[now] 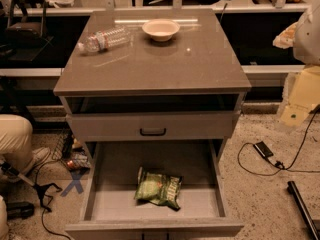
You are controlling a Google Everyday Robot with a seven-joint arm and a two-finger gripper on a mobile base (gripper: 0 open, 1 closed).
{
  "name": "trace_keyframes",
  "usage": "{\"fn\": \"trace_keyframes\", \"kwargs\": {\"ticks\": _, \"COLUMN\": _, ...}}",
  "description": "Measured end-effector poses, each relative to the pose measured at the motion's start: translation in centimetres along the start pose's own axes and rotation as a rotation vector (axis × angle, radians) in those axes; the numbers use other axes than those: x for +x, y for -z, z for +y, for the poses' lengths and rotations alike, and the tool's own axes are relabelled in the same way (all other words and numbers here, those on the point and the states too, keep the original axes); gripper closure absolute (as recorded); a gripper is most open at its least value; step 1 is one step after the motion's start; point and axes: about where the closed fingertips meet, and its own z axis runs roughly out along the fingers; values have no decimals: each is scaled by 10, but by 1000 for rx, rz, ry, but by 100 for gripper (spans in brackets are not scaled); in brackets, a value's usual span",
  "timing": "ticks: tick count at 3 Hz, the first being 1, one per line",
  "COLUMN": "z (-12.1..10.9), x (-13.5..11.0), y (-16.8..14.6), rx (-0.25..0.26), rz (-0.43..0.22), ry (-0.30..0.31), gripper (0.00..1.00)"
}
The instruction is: Pick green jalapeno chip bag from middle drawer and place on counter
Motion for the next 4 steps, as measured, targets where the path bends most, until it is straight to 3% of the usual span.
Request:
{"fn": "trace_keyframes", "kwargs": {"ticks": 1, "z": 0, "x": 0, "y": 0, "rx": 0, "rz": 0, "ry": 0, "gripper": 0}}
{"fn": "trace_keyframes", "kwargs": {"ticks": 2, "z": 13, "x": 5, "y": -28, "rx": -61, "rz": -33, "ry": -27, "gripper": 0}}
{"fn": "trace_keyframes", "kwargs": {"ticks": 4, "z": 64, "x": 3, "y": -143, "rx": -229, "rz": -174, "ry": -119, "gripper": 0}}
